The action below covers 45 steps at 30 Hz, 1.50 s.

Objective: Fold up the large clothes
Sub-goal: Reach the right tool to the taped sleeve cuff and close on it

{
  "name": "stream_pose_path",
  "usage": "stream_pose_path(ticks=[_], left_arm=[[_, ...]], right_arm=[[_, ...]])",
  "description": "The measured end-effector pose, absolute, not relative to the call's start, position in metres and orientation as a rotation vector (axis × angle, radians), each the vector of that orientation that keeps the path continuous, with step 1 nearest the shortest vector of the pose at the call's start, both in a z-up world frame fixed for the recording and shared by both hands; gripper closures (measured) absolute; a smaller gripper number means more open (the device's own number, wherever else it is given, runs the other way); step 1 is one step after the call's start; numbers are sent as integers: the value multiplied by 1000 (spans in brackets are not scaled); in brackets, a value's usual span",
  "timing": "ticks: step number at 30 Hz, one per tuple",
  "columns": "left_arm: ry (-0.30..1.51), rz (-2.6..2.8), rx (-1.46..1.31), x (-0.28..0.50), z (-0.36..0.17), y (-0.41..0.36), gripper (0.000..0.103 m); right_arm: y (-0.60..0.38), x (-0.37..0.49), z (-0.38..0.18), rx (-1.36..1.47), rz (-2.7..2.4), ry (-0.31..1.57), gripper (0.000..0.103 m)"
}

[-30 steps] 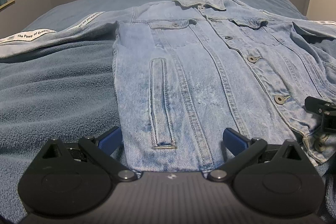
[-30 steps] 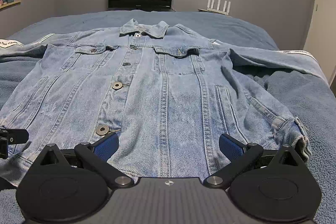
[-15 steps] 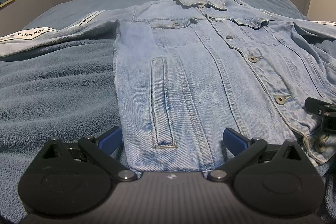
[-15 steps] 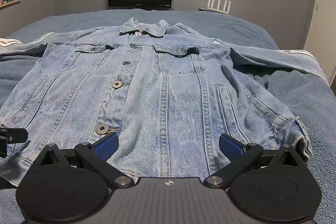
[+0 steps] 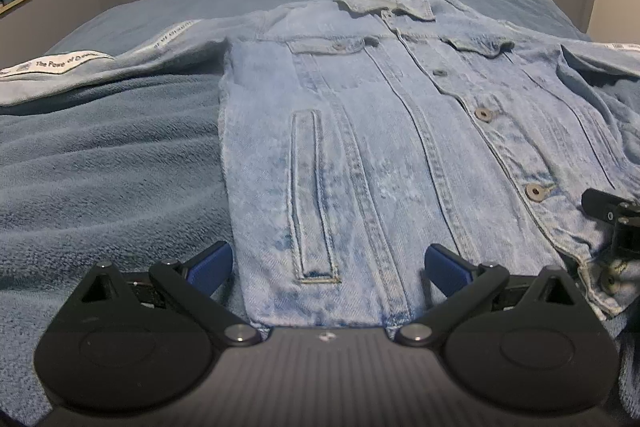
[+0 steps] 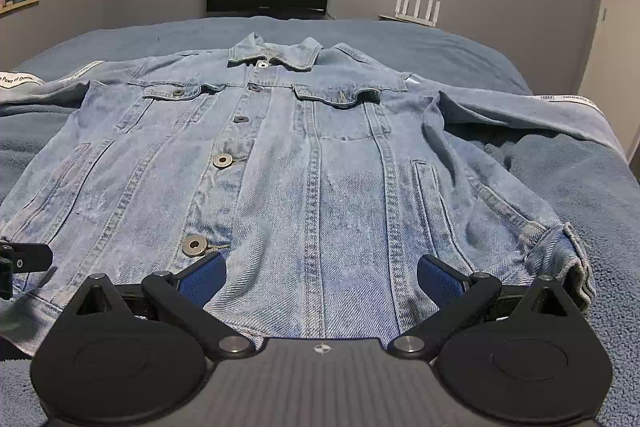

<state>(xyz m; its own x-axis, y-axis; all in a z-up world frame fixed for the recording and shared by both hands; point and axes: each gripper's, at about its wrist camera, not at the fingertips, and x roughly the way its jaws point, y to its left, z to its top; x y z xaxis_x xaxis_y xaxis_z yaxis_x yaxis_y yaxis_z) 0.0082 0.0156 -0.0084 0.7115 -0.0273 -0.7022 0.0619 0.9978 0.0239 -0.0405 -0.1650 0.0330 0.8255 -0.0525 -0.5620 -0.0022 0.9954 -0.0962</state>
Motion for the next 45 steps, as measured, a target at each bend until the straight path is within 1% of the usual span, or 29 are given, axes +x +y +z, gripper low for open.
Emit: stream_pose_path(ticks=[3,8,11,15,19,23,25,29,31,33,36,37,40,41,42,43,44,45], left_arm=[[747,-35,1,10,2,23,0],[689,-13,-69,30,21,43,0],[692,31,-37,54,27,48,0],[738,27,-66,83,21,53,0],[778,8,-66,92,-1,47,0],[832,-23,-14,91,-18,39,0],[827,-23,-11,90,-17,37,0],[831,-16,-27,90,-18,37,0],[830,-16,-22,90,-19,36,0],[829,-18,-15,93,-19,36,0],[834,-17,-22,97,-20,35,0],[836,-16,-26,97,-21,35,0],[837,-14,-29,100,-23,34,0],[836,-15,-26,100,-23,34,0],[835,-14,-23,101,-24,33,0],[833,-13,-22,102,-24,32,0],[832,-11,-23,102,-25,32,0],[829,-11,-23,103,-25,32,0]], right_arm=[[-165,-46,40,-97,-21,545,0],[-178,-68,68,-101,-62,310,0],[-204,-70,88,-27,-161,239,0],[-256,-58,105,64,-288,270,0],[-321,-43,107,241,-324,287,0],[-371,-12,89,416,-335,304,0],[-391,8,80,485,-305,331,0],[-432,45,57,745,-195,384,0],[-450,55,49,821,-197,395,2],[-457,72,42,834,-201,397,6],[-471,91,35,833,-203,433,19],[-475,98,33,841,-206,446,25],[-486,121,22,878,-212,470,33],[-487,128,20,876,-211,457,43],[-490,129,19,871,-219,428,50],[-494,125,21,862,-239,390,62],[-497,125,21,853,-265,352,67],[-502,120,22,852,-293,309,68]])
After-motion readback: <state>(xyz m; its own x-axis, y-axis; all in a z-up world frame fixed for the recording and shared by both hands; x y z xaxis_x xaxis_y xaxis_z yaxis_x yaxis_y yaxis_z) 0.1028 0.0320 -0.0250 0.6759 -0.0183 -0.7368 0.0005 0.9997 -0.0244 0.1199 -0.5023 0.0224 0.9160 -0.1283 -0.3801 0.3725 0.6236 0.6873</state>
